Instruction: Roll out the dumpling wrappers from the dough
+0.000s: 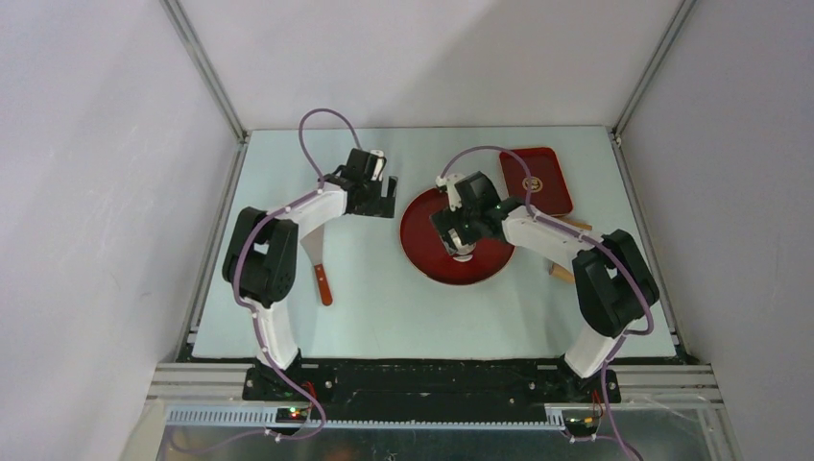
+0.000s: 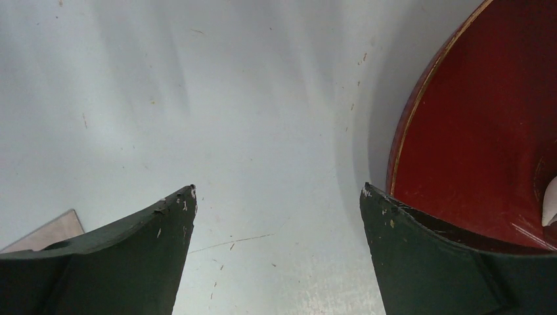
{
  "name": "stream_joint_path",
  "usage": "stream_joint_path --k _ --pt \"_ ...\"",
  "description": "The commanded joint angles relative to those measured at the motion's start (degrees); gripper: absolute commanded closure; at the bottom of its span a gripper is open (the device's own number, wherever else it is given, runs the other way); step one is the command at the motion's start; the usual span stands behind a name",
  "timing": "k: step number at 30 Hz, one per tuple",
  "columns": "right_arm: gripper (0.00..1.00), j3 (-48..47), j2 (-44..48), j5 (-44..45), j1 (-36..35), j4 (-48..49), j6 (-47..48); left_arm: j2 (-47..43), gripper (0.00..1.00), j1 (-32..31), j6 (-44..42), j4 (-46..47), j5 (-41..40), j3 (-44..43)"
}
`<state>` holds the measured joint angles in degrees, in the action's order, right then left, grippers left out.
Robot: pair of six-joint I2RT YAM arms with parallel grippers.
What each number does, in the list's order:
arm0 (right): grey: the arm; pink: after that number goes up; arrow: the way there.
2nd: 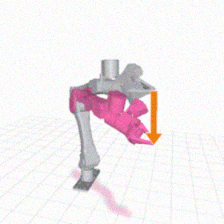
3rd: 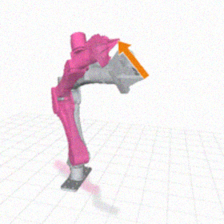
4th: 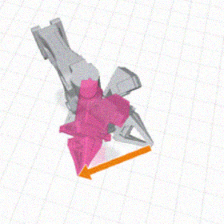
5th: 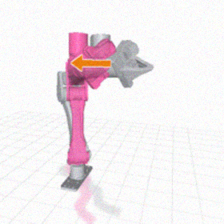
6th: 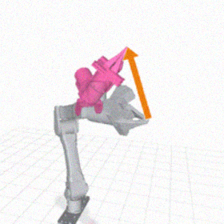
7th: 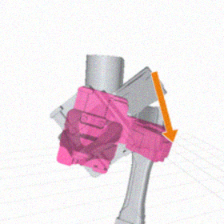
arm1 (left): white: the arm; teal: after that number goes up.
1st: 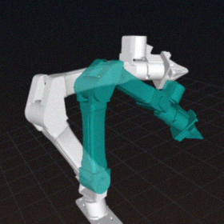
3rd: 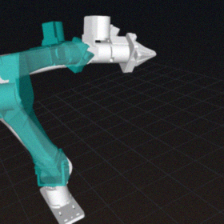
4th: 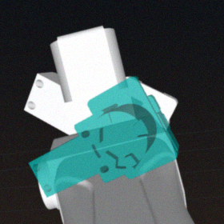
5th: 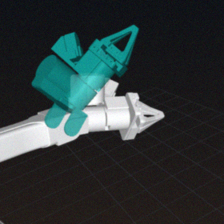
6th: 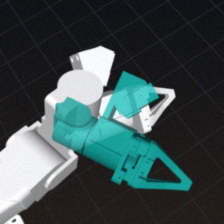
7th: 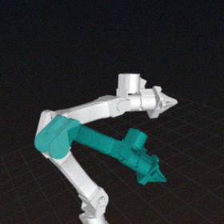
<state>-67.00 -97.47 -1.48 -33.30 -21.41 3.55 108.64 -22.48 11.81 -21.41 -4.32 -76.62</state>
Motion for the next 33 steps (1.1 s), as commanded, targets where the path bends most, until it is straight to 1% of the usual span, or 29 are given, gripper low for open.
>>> stream_joint_path --k 1,8,18,20,21,22,23,25,29,33 --pt "0.04 -2.6 -1.7 4.2 -0.8 -1.3 -0.8 -3.7 0.02 -0.1 1.8 3.5 -2.0 1.5" --pt "0.05 -2.6 -2.6 6.2 -1.4 -1.7 -0.8 -5.6 0.03 0.2 2.2 5.8 -2.2 4.0" --pt "0.10 -3.6 -4.3 5.0 -2.2 -1.7 -0.1 -6.5 0.02 0.2 2.0 7.1 -2.5 5.1" --pt "0.15 -4.1 -4.8 4.7 -2.2 -2.0 0.0 -6.5 0.02 0.2 2.1 7.2 -2.5 5.2" --pt "0.21 -4.1 -4.9 4.7 -2.3 -2.2 0.0 -6.5 0.02 0.2 2.0 7.2 -2.4 5.2" --pt "0.24 -4.2 -5.2 4.7 -2.2 -2.3 0.1 -6.6 0.03 0.2 2.0 7.3 -2.4 5.3" --pt "0.30 -4.2 -5.2 4.6 -2.2 -2.5 0.3 -6.7 0.02 0.2 2.0 7.3 -2.5 5.3" --pt "0.36 -4.2 -5.4 4.9 -2.3 -2.8 0.6 -6.8 0.02 0.2 1.8 7.4 -2.6 5.5" --pt "0.37 -4.2 -5.5 5.2 -2.1 -3.0 1.1 -7.2 0.03 0.3 1.6 7.7 -2.8 5.7" --pt "0.34 -4.2 -5.8 5.7 -2.2 -3.1 1.5 -7.5 0.03 0.3 1.4 7.7 -2.8 5.7"
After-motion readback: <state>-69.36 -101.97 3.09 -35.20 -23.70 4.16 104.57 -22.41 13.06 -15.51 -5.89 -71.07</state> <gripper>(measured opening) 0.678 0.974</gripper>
